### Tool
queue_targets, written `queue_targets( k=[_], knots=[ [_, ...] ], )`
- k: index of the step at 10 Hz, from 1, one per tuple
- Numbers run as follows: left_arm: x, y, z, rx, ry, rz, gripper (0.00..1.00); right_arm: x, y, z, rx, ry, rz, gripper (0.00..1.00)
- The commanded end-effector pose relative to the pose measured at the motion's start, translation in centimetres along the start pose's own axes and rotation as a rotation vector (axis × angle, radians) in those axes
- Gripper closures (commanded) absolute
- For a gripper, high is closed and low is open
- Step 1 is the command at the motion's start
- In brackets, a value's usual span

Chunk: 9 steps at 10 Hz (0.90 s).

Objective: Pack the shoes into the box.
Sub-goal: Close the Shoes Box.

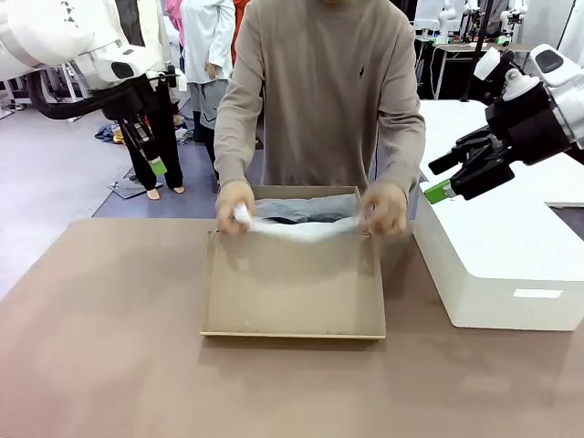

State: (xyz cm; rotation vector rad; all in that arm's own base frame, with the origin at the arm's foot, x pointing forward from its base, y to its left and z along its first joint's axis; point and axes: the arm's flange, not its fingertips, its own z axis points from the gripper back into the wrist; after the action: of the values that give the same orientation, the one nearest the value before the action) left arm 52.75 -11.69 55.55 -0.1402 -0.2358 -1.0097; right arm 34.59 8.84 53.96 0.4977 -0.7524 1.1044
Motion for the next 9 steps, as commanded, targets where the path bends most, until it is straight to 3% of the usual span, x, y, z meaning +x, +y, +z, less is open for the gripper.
queue_targets(
  k=[1, 7, 9],
  knots=[
    [-0.1, 0.1, -0.1, -0.019, -0.016, -0.055, 1.0, 0.1, -0.4, -0.2, 0.011, -0.035, 0.024, 0.0],
    [0.2, -0.2, -0.2, -0.005, -0.001, -0.042, 1.0, 0.1, -0.4, -0.2, 0.011, -0.035, 0.024, 0.0],
    [-1.6, 2.2, -0.6, -0.146, -0.075, -0.054, 1.0, 0.1, -0.4, -0.2, 0.011, -0.035, 0.024, 0.0]
  ],
)
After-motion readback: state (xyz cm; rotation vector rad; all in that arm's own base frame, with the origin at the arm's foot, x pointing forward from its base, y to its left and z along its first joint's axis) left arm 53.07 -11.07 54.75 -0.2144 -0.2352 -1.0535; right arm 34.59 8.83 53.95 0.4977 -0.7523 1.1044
